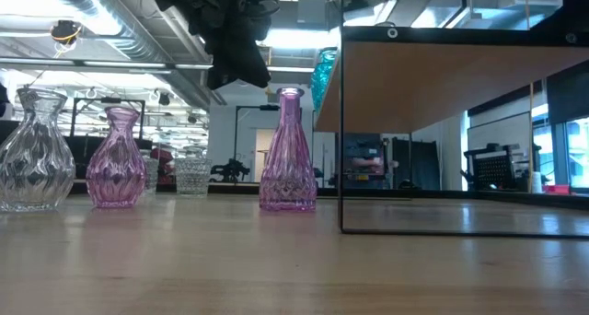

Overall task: Sort vases onto shelf
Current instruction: Put the transparent vase on the shelf aligned with the other transparent vase

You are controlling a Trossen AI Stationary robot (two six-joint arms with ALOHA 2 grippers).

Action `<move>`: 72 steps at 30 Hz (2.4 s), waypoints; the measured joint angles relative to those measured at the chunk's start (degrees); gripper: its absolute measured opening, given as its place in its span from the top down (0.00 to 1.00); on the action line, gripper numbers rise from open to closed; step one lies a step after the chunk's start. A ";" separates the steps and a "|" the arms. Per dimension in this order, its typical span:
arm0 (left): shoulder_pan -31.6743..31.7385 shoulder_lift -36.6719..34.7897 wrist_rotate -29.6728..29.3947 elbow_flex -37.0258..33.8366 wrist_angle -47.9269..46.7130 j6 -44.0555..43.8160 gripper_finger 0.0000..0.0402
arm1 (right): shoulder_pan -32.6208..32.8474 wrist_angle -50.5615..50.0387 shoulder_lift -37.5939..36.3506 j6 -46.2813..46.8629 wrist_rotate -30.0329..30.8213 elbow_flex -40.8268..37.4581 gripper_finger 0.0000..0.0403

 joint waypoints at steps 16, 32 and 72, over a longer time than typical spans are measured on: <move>1.29 0.00 0.77 0.00 0.00 1.38 0.88 | 2.71 5.47 0.00 0.95 0.14 -3.71 0.34; 1.62 0.00 1.20 0.00 0.00 1.31 0.88 | 2.69 7.01 -0.28 0.44 2.13 -5.44 0.68; 1.60 0.00 0.96 0.00 0.00 0.92 0.88 | -21.18 -24.91 -10.54 -30.98 5.11 10.02 0.71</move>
